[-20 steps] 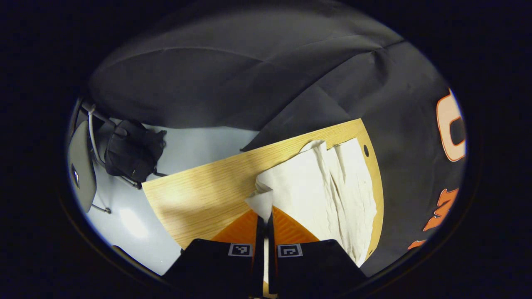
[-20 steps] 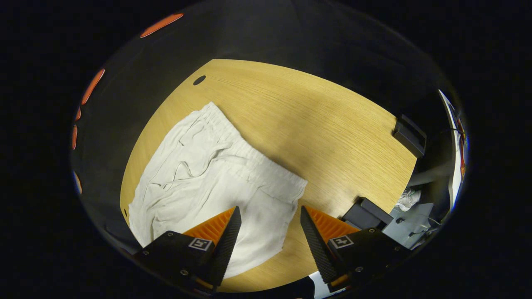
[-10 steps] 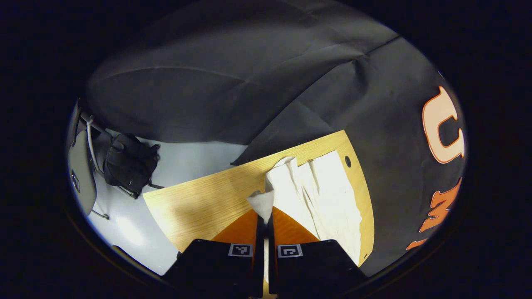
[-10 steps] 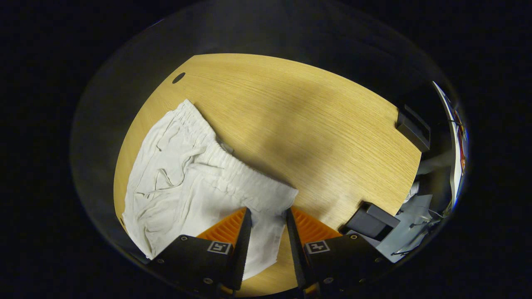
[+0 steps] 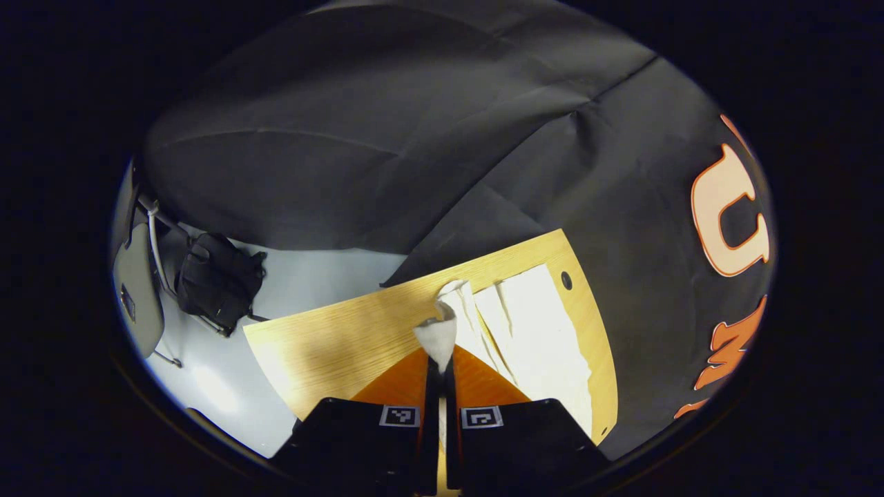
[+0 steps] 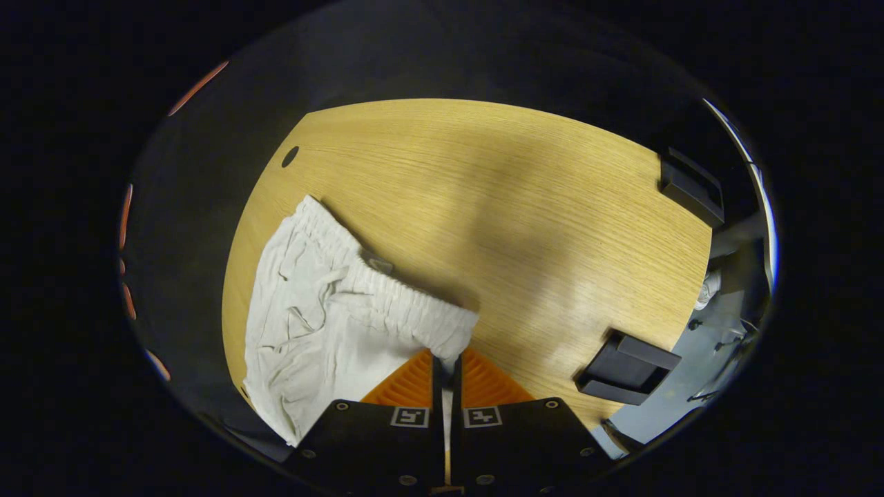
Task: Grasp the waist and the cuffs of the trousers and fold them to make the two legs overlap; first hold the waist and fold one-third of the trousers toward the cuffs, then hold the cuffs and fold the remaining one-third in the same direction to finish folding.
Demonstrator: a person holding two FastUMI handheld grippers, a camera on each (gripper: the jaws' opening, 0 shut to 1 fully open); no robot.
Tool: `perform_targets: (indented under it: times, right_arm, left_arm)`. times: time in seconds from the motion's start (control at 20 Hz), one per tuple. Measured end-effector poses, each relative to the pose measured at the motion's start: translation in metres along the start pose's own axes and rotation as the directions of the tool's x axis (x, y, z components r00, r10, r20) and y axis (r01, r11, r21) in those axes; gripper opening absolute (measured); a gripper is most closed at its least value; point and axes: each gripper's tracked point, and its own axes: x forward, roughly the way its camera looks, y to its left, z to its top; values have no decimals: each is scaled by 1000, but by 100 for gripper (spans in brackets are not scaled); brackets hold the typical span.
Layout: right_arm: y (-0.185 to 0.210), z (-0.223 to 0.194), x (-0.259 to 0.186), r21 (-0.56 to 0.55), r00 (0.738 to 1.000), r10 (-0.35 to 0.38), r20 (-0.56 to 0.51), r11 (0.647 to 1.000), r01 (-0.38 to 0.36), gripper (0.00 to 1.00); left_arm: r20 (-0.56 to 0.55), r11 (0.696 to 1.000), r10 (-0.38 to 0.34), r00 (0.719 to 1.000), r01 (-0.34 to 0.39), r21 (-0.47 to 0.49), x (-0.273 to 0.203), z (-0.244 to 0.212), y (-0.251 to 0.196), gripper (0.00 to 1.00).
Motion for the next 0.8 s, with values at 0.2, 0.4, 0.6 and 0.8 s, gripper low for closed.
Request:
perform_targets:
  times: [0.2, 0.4, 0.6, 0.8]
  right_arm:
    - [29, 9, -20, 32, 999, 48, -14, 998, -47, 4]
    - [65, 21, -41, 50, 998, 62, 22, 997, -63, 4]
    - [95, 32, -56, 66, 994, 99, 34, 993, -101, 4]
    - [113, 39, -61, 79, 993, 117, 22, 990, -118, 4]
  left_arm:
    - [4, 999, -36, 999, 36, 28, -2, 15, -16, 8]
    - [-43, 984, -82, 996, 88, 155, 30, 37, -52, 8]
    - [-81, 964, -119, 990, 134, 229, 42, 54, -79, 8]
    - [-128, 922, -130, 983, 168, 348, 56, 60, -106, 8]
